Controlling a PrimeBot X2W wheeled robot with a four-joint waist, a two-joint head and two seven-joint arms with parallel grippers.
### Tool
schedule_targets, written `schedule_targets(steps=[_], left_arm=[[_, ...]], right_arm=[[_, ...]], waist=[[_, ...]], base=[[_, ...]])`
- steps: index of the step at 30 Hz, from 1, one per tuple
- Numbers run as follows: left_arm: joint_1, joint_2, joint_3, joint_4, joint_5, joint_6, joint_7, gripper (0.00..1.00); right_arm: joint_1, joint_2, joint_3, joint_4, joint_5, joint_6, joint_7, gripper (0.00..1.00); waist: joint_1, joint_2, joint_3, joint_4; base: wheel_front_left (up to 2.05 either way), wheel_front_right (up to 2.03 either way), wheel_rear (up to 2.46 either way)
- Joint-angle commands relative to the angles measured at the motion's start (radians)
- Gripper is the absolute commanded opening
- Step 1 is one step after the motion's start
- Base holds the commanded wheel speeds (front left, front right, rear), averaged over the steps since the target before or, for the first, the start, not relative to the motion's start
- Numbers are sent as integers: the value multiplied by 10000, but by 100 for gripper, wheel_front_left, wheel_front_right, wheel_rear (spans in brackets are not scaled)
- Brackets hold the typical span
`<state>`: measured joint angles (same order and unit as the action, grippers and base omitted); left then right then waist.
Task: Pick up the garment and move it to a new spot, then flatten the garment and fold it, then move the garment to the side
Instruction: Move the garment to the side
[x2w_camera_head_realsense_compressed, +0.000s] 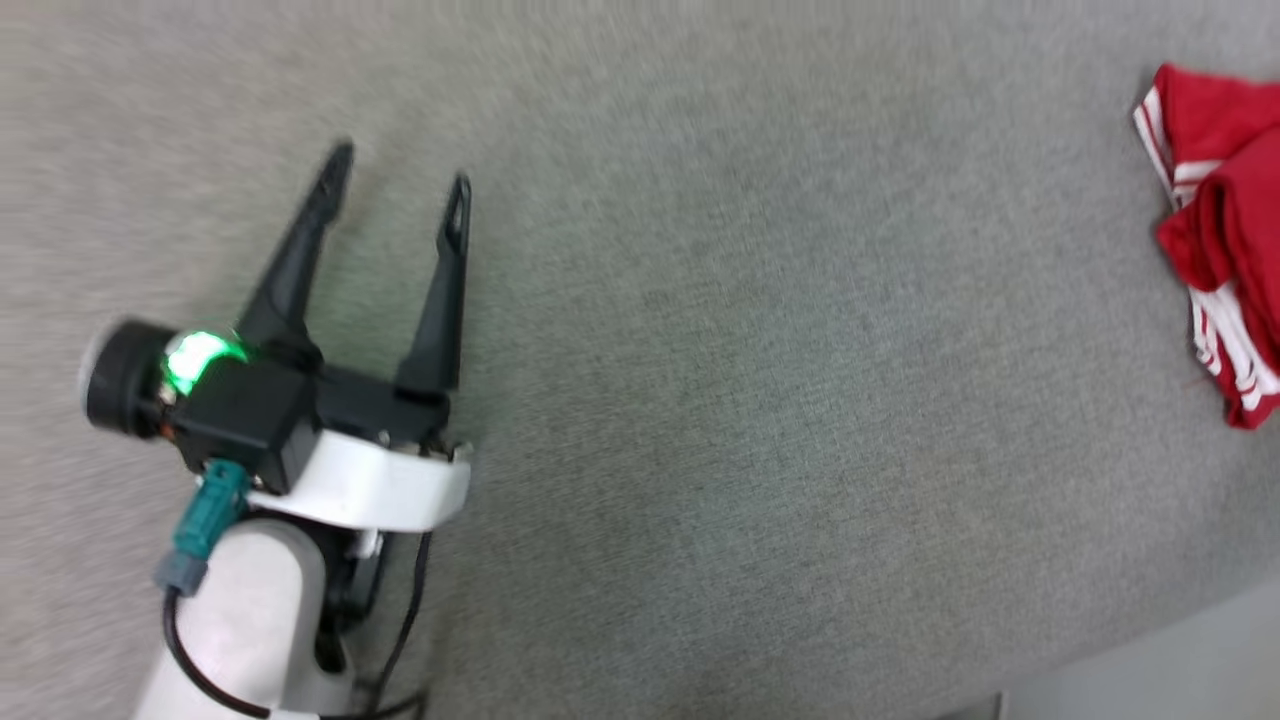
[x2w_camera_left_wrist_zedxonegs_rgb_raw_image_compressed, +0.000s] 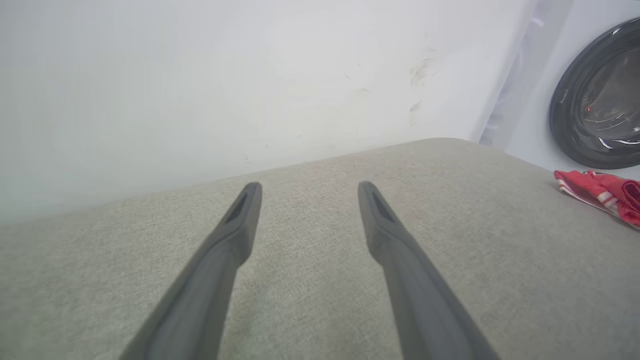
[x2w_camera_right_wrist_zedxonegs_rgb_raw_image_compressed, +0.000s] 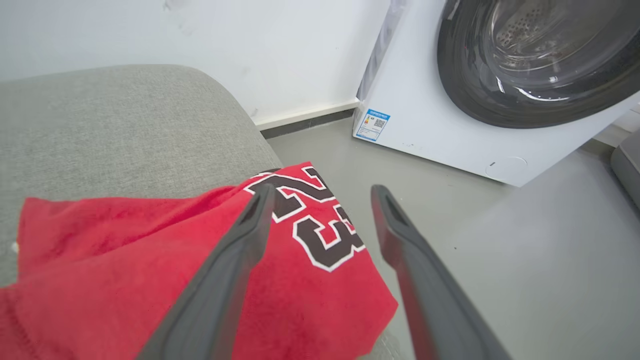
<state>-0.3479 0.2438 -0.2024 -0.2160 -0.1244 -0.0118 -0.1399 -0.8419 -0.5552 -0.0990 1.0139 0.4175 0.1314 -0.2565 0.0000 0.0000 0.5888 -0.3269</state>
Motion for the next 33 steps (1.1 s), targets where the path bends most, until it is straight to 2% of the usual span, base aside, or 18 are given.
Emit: schedule_targets(steps=[1, 4, 12, 18, 24, 33], left_arm=[[259, -43, 38, 156, -76, 73, -142, 100], [618, -237, 48, 581, -199, 234, -433, 100], [1343, -538, 115, 1632, -458, 519, -949, 100], [1840, -745, 245, 2271, -618, 702, -1156, 100], [2368, -859, 561, 2662, -763, 938, -1236, 100], [3227, -835, 1178, 2757, -832, 1164, -1269, 100]], right_arm=[[309, 220, -64, -222, -56, -16, -71, 100], [1145, 482, -514, -1430, -344, -16, -80, 100], [3542, 2042, -1283, -4469, -1452, -16, -73, 100], [4956, 3061, -1055, -6118, -2096, -16, -74, 100], [6148, 4028, -671, -7818, -2491, -16, 437, 100], [7861, 4716, -148, -9841, -2776, -16, 1522, 100]], waist=[[0, 0, -801, 507], [0, 0, -1368, 769], [0, 0, -2628, 1470], [0, 0, -3486, 1917], [0, 0, -4222, 2286], [0, 0, -5180, 2734]], base=[[0, 0, 0], [0, 0, 0], [0, 0, 0], [0, 0, 0], [0, 0, 0], [0, 0, 0]])
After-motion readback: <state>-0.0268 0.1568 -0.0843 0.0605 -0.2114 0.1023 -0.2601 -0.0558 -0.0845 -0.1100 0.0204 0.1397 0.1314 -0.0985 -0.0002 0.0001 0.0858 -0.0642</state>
